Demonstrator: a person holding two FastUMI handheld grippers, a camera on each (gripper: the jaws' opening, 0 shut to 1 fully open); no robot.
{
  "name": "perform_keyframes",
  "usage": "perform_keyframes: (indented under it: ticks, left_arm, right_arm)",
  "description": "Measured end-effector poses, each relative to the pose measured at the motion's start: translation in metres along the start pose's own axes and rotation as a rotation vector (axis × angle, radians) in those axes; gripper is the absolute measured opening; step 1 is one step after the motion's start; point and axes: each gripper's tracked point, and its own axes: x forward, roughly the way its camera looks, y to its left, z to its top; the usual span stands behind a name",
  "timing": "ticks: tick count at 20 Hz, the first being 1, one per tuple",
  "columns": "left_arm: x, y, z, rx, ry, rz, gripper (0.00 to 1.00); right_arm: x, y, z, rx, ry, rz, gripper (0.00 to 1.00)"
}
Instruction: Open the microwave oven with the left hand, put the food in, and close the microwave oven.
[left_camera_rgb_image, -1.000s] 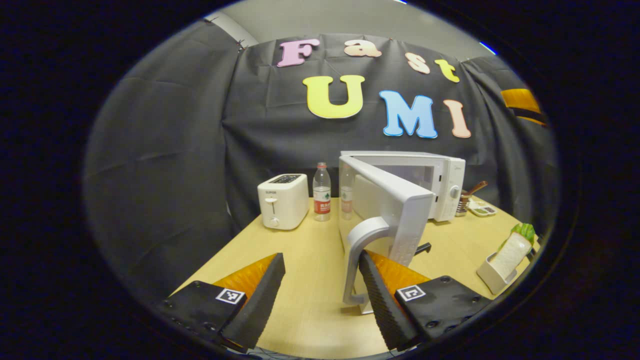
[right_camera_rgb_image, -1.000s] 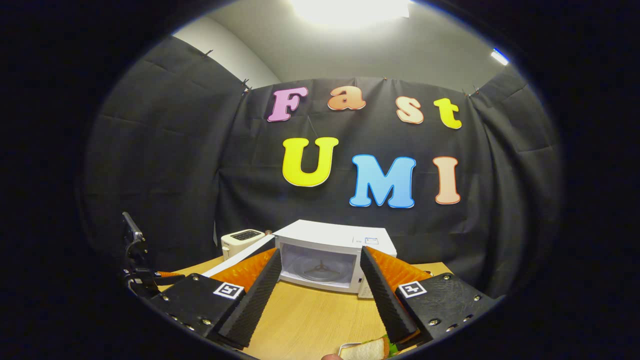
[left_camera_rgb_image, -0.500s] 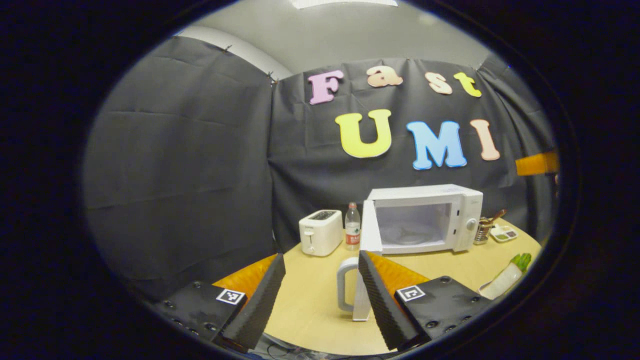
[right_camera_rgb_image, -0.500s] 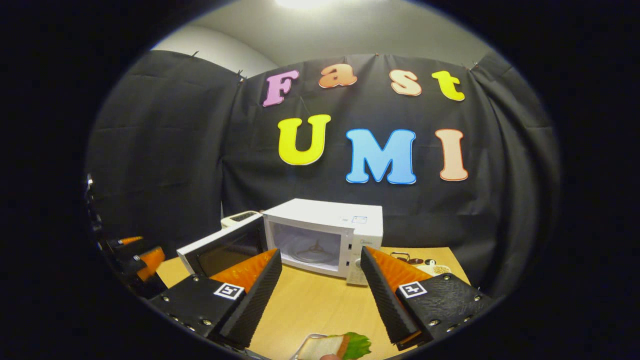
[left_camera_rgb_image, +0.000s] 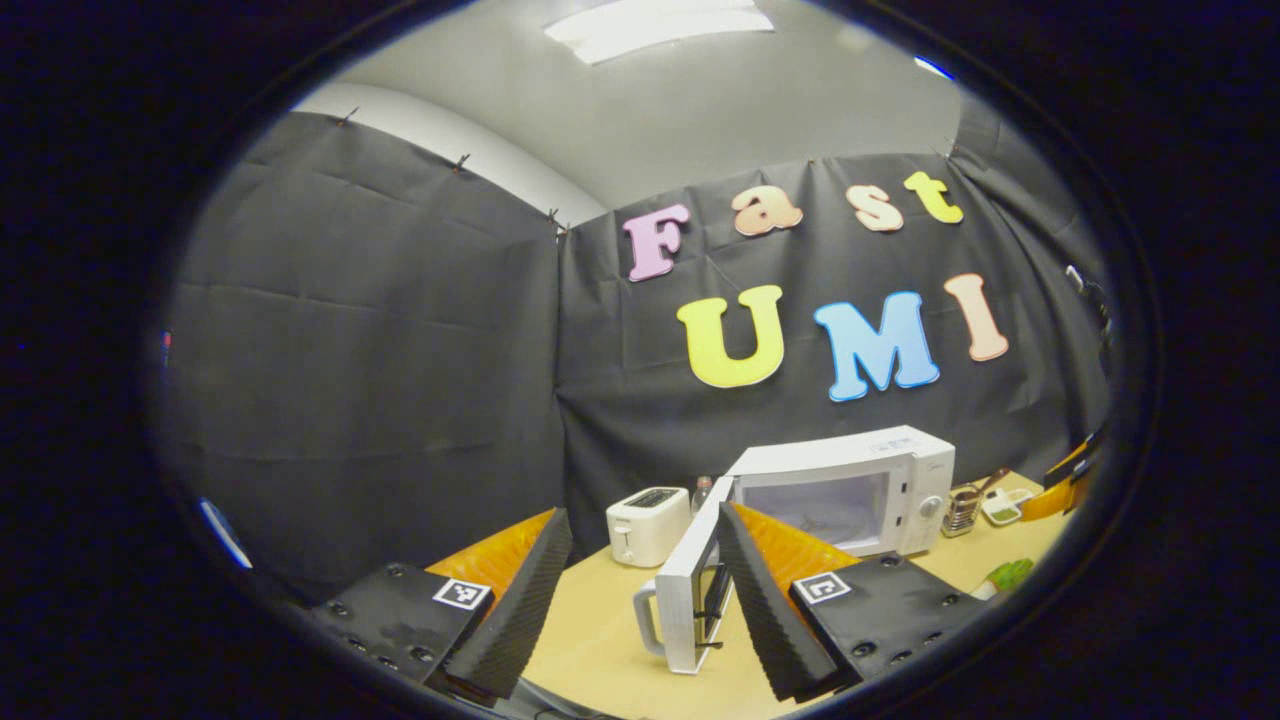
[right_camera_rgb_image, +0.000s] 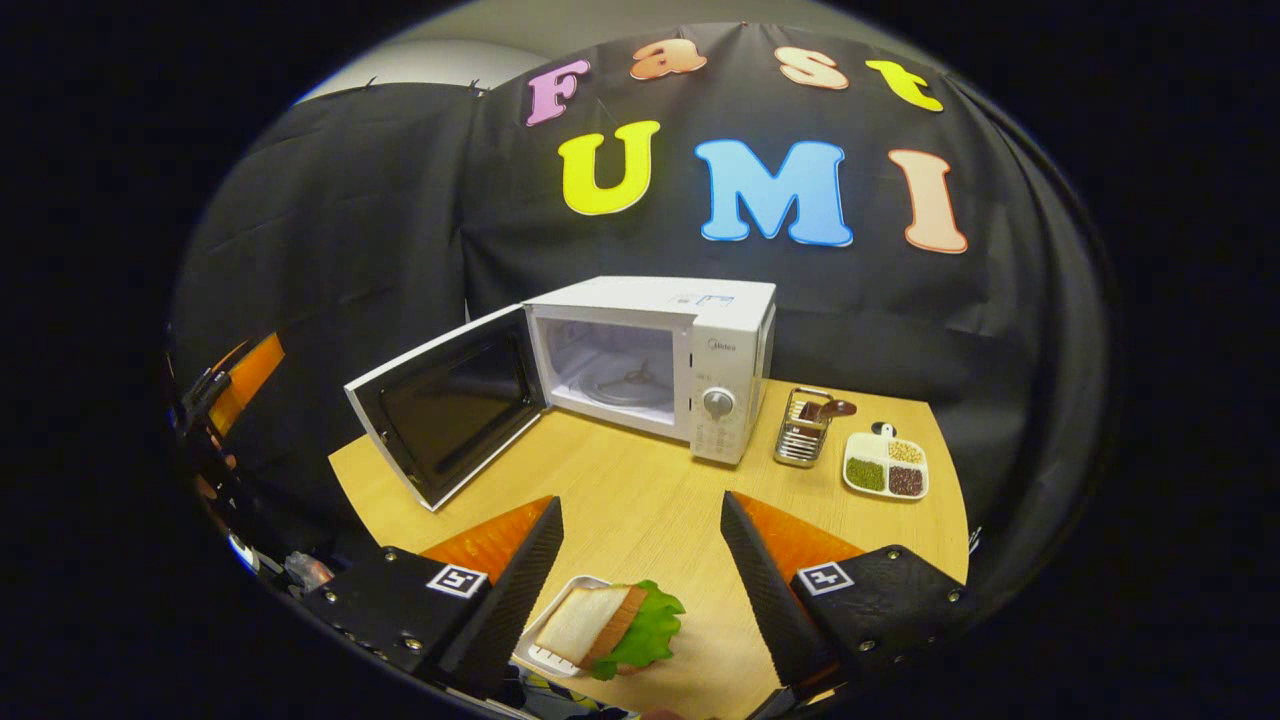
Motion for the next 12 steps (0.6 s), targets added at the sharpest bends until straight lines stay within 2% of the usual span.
perform_keyframes:
  ticks: [1,3,4,12]
  left_arm:
    - [-0.004,-0.006,-0.001,0.001,0.004,-0.001,0.93]
    - [-0.013,-0.019,0.003,-0.008,0.008,-0.007,0.95]
    - [-0.019,-0.022,0.003,-0.010,0.009,-0.009,0.93]
    - [-0.038,-0.016,0.006,-0.021,0.025,0.021,0.94]
  right_arm:
    - [0.002,0.000,-0.009,0.007,0.024,0.011,0.96]
    - [0.005,0.004,-0.032,0.039,0.081,0.040,0.97]
    - [0.007,0.005,-0.042,0.069,0.109,0.051,0.97]
    - [0.013,0.006,-0.114,0.353,0.335,0.089,0.98]
